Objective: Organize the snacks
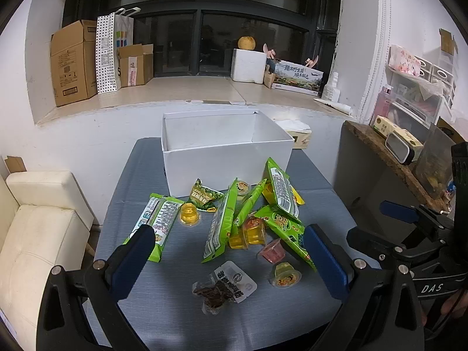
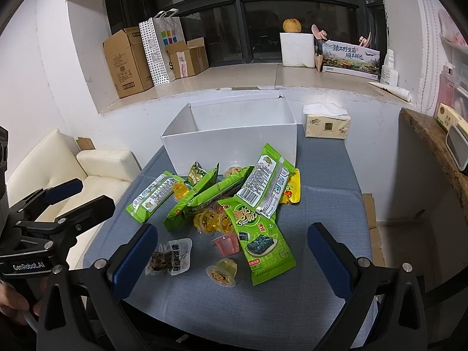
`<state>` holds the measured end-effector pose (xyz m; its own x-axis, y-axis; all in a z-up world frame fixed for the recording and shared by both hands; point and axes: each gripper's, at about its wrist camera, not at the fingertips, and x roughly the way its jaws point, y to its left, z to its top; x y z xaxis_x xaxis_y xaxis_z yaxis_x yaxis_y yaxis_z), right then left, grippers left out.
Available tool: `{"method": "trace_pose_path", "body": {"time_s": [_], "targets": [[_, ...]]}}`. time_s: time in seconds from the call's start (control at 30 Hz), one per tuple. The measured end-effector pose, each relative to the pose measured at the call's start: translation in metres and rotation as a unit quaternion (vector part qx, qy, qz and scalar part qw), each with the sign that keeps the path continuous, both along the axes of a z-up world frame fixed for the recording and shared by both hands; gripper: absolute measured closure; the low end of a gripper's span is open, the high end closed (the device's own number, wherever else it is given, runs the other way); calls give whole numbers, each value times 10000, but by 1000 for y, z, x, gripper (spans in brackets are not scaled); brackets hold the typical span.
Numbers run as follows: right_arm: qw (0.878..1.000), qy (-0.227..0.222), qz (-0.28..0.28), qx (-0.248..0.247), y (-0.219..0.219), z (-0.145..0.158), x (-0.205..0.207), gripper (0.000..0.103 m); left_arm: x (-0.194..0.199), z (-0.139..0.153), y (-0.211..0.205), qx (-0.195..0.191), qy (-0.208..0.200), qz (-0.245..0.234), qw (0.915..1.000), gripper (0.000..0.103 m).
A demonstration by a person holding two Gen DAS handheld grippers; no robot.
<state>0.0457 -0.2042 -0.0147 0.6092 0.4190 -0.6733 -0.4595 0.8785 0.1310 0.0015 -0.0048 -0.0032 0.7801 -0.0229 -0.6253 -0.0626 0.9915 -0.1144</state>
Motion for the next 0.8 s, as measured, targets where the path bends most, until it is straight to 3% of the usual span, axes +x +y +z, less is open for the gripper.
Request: {"method": "trace_pose_path", "body": {"time_s": [0.8], "targets": [[10000, 15, 15, 0, 1, 0, -1, 0, 0, -1, -2, -10, 3, -12, 10000, 0]]}}
